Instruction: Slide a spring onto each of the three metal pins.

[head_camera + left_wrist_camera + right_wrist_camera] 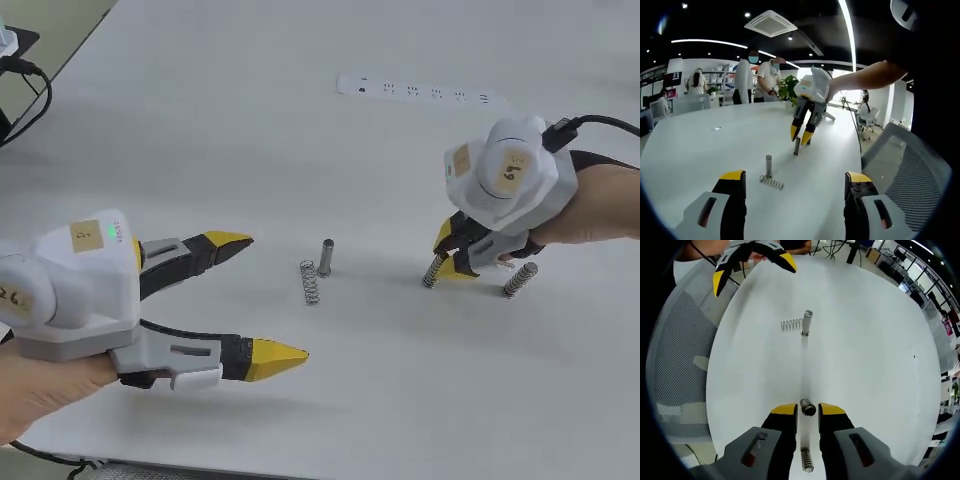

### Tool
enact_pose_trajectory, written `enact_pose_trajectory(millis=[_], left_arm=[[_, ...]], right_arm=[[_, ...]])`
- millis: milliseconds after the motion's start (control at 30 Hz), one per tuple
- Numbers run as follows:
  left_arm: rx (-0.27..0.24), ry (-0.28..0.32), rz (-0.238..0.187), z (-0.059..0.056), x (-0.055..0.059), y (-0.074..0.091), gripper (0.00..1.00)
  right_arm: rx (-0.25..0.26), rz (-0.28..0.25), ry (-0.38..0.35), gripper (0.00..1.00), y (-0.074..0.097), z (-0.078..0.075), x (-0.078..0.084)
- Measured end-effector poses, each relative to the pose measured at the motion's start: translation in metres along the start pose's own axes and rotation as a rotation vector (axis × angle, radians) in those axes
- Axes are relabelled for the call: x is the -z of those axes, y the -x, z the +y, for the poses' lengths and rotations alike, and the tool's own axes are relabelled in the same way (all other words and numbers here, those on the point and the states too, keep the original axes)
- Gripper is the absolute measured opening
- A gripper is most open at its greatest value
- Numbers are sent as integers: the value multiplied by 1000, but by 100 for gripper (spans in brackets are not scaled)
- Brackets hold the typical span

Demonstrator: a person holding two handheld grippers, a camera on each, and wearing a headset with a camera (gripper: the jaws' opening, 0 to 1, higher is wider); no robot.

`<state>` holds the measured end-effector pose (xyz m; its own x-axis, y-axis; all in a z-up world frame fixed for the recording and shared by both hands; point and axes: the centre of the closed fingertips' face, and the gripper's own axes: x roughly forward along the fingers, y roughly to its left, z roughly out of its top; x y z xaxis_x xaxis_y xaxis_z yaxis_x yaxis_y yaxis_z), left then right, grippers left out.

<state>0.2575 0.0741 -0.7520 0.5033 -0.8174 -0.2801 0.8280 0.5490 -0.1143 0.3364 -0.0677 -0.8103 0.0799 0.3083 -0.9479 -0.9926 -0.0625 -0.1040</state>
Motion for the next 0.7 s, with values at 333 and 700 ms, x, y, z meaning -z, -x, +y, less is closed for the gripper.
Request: enact_pose_trajectory(millis=[333, 700], left_arm=[[-3, 3, -8, 1, -4, 0, 77], [-11, 28, -34, 5, -11, 1, 79]], right_arm=[[35, -56, -39, 20, 8, -8, -3], [56, -292, -184, 31, 27, -4, -17]])
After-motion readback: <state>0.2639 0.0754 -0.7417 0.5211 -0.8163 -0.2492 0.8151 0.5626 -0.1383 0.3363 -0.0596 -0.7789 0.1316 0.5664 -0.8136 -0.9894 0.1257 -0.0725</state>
